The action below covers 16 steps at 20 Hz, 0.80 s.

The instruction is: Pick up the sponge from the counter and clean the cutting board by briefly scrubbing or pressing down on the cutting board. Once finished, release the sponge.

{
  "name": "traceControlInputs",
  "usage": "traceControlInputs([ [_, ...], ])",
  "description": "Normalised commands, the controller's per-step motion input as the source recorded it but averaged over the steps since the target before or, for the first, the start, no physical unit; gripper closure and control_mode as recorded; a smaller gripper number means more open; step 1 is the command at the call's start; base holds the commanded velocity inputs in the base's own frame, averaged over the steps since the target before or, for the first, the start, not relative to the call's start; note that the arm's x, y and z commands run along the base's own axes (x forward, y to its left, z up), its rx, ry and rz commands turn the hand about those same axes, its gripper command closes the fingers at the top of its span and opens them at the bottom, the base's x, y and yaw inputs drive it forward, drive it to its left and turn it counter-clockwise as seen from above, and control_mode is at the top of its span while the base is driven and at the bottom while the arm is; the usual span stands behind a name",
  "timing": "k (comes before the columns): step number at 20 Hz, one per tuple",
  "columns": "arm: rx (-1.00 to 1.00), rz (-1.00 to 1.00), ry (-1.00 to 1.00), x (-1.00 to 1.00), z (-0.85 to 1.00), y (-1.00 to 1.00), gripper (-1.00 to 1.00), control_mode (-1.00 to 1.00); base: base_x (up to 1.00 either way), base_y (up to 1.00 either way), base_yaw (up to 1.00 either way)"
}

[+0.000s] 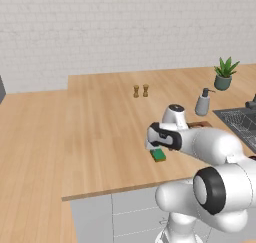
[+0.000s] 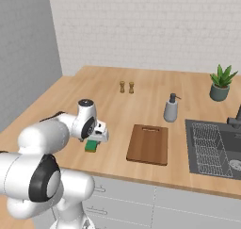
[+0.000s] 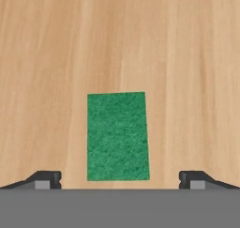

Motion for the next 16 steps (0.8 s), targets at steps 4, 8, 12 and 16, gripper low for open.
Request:
traceControlInputs([
  [4,0.0,0.0,0.0,0.0,-0.12,0.06,-1.0,-1.0,0.0,0.0,0.0],
  [8,0.0,0.0,0.0,0.0,-0.15,0.03,-1.0,-1.0,0.0,0.0,0.0],
  [12,0.0,0.0,0.0,0.0,-0.19,0.02,-1.0,-1.0,0.0,0.0,0.0],
  [16,0.0,0.0,0.0,0.01,-0.13,0.0,-1.0,-1.0,0.0,0.0,0.0],
])
